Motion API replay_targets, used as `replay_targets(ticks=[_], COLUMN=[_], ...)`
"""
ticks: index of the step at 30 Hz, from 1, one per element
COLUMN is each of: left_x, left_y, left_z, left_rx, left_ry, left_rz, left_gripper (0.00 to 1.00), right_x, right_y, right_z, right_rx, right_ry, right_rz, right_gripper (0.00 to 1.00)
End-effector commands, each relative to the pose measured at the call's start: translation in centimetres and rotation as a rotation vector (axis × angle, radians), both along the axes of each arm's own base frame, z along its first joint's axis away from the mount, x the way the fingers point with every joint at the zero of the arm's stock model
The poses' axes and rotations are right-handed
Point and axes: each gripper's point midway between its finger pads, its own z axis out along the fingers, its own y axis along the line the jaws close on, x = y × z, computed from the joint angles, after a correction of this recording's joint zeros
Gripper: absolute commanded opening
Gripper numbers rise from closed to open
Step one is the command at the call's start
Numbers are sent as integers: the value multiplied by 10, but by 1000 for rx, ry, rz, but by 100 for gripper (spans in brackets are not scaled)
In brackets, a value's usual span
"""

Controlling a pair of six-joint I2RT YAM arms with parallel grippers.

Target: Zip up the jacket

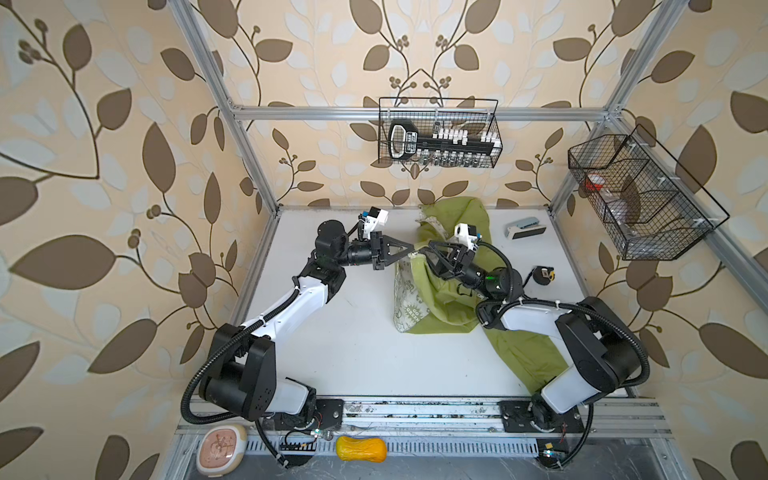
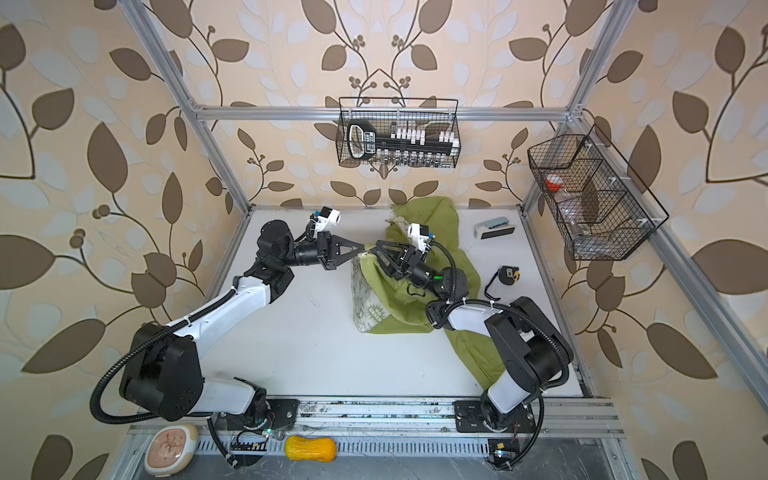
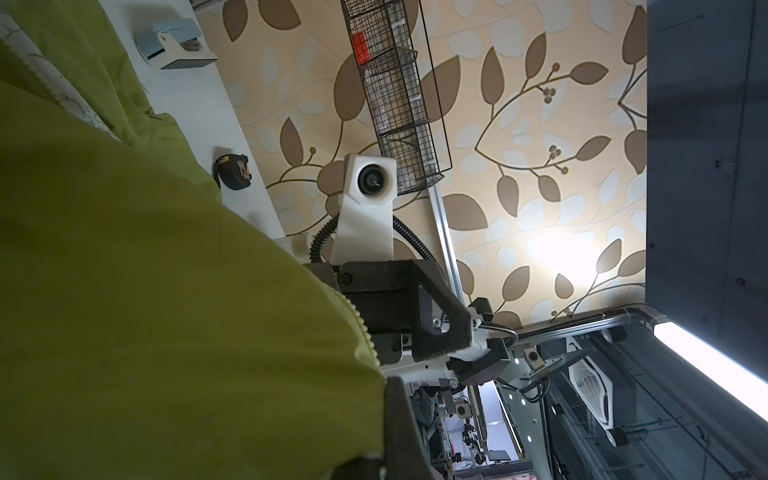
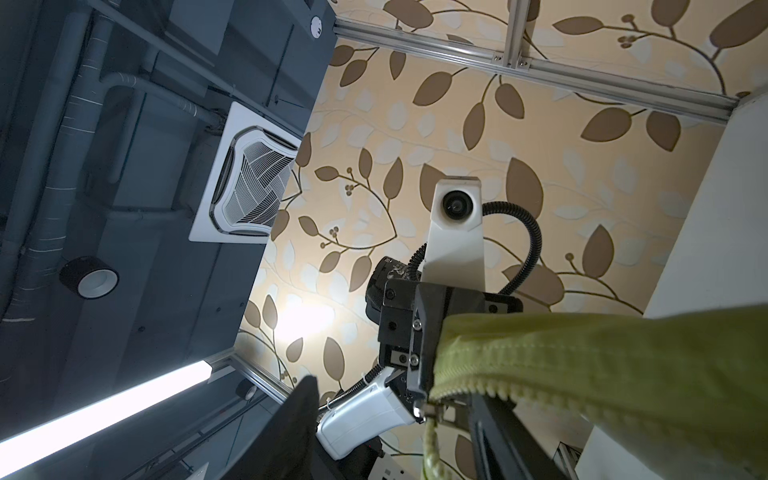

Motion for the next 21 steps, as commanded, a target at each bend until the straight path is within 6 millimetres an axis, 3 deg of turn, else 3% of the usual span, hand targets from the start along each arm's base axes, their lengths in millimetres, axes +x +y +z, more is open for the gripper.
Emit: replay_targets(ticks=[1,13,21], left_x=[-16,-16,-12], left_y=[0,0,1], left_z=[39,38,33], left_rx=[-35,-35,-18], left_ry=[-143,-146,-126], left_rz=[-21,-24,4], left_gripper=[0,0,0], right_x=[-9,-6,-7], right_y=[-4,2,5], right_z=[10,-9,-21], right_rx=[42,7,-23], right_ry=[-9,16,25], right_rz=[35,47,58], right_gripper=[52,30,36])
